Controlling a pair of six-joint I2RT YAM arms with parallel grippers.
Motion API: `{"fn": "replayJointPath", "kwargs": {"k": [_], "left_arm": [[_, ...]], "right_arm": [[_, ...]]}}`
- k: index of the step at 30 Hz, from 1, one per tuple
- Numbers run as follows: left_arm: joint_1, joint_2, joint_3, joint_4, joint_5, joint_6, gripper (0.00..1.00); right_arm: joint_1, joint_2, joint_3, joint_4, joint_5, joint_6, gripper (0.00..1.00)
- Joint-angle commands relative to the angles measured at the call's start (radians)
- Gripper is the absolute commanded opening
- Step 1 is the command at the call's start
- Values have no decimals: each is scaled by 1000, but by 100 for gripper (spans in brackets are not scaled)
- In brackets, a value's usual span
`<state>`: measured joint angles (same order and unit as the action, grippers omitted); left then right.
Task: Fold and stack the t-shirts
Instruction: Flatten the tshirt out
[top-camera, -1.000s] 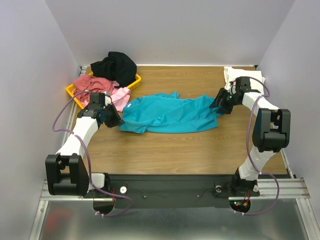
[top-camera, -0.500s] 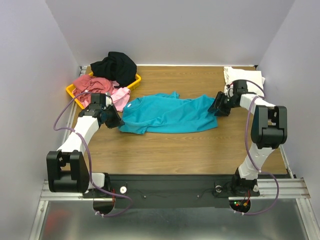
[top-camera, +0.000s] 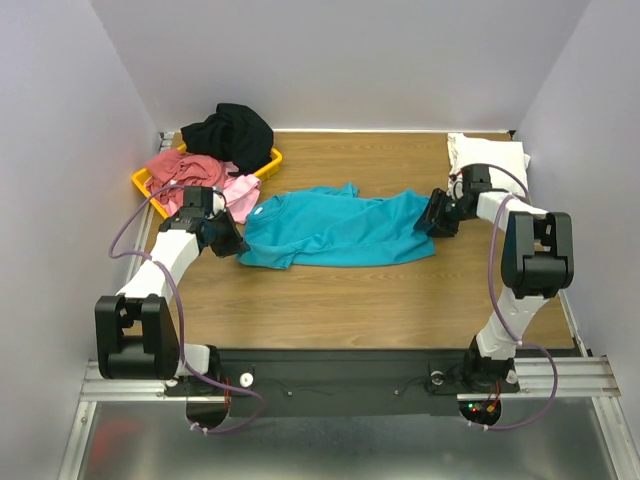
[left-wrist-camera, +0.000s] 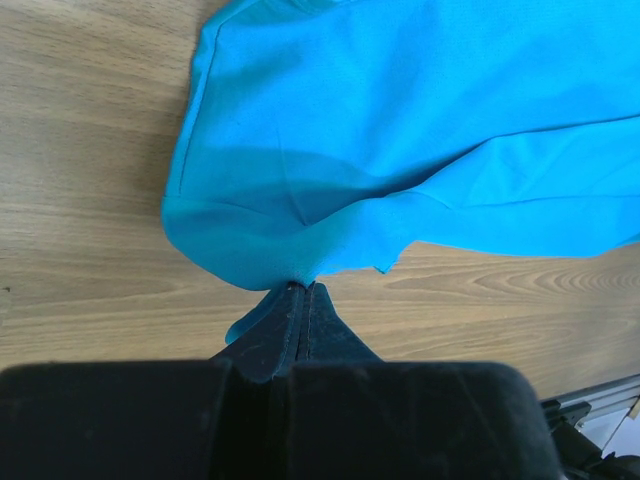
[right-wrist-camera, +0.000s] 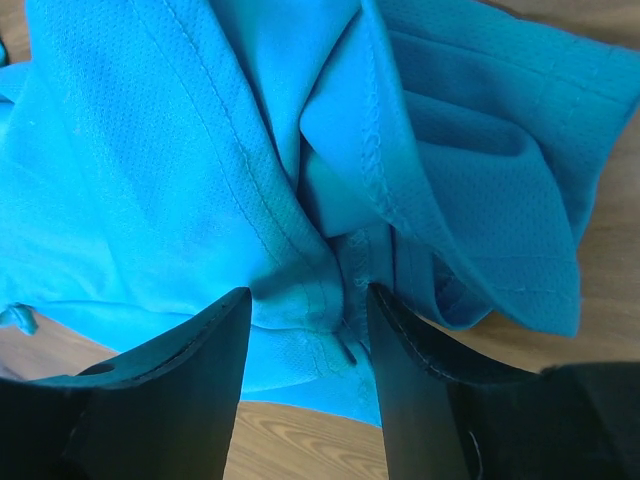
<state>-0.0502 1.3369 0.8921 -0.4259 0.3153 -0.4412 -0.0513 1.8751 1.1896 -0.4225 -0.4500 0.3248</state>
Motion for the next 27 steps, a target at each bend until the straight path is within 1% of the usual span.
{"fn": "replayJointPath", "kwargs": {"k": [1,5,8,13,18,24,27], "left_arm": [[4,-5,10,21,15,21,0],[4,5,14,21,13,27,0],[4,15,19,21,18,29,0],[4,16,22,21,16,29,0],[4,16,21,19,19,29,0],[4,18,24,16,18,35,0],[4,16,27,13,18,35,0]], "right_arm": [[14,-57,-50,19,20,-26,56],[14,-68,-62,18,22,-32,55],[14,-70,-51,16,25,-27,53],[14,-93,-35,16,50,-26,52],[14,-125,-38,10,80,-36,55],[14,-133,-53,8,57,-41,55],[14,-120,-50,7,45,-41,53]]}}
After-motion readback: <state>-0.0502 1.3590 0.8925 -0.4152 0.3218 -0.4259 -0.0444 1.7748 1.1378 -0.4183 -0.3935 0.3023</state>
